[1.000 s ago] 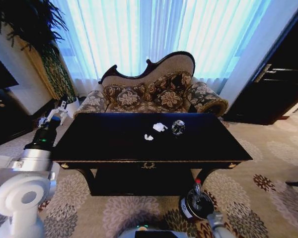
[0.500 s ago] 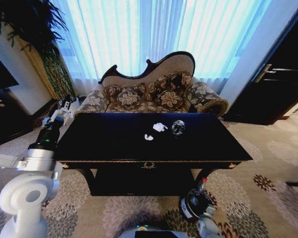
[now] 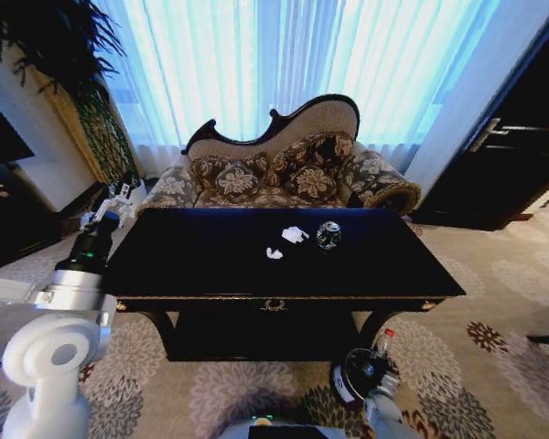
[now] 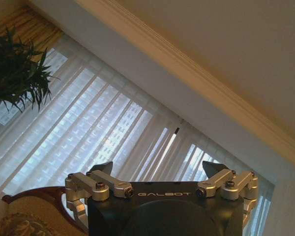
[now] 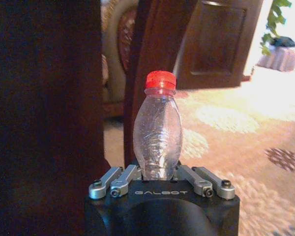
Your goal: Move to the front of the table and place the trash on the table into the trash bin.
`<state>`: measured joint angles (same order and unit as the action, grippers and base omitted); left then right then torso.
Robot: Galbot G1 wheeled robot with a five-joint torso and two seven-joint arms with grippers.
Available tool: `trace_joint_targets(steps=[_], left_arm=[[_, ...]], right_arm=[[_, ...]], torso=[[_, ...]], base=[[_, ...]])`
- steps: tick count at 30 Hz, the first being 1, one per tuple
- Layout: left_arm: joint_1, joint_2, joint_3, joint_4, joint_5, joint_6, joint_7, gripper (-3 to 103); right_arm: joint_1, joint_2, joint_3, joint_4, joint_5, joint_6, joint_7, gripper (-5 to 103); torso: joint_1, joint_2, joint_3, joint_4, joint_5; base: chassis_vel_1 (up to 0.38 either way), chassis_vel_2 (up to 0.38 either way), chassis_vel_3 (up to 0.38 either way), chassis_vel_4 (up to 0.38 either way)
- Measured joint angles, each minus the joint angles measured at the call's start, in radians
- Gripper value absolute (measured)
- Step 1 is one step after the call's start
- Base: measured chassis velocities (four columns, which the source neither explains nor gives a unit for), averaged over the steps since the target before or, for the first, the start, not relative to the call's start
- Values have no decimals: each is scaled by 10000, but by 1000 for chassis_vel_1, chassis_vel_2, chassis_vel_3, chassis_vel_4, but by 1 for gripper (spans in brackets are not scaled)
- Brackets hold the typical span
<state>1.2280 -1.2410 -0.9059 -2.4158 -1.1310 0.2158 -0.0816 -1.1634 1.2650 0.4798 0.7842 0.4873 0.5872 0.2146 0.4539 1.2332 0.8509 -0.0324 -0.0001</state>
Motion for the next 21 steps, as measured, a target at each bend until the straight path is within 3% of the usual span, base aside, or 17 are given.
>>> trace_joint_targets(steps=[5, 9, 21], left_arm=[[-88, 91, 153, -65, -5, -3, 12, 100], [-91, 100, 187, -142, -6, -3, 22, 100], [53, 82, 78, -350, -48, 32, 33, 100]], right_arm=[[258, -217, 14, -783, -87, 567, -917, 22], [546, -373, 30, -1418, -250, 800, -1208, 22], [907, -244, 38, -1732, 195, 170, -653, 22]], torso=[[1, -1, 0, -2, 0], [0, 0, 0, -2, 0], [0, 0, -1, -1, 0]], base=[[0, 0, 0, 0], [0, 0, 0, 0], [0, 0, 0, 0]])
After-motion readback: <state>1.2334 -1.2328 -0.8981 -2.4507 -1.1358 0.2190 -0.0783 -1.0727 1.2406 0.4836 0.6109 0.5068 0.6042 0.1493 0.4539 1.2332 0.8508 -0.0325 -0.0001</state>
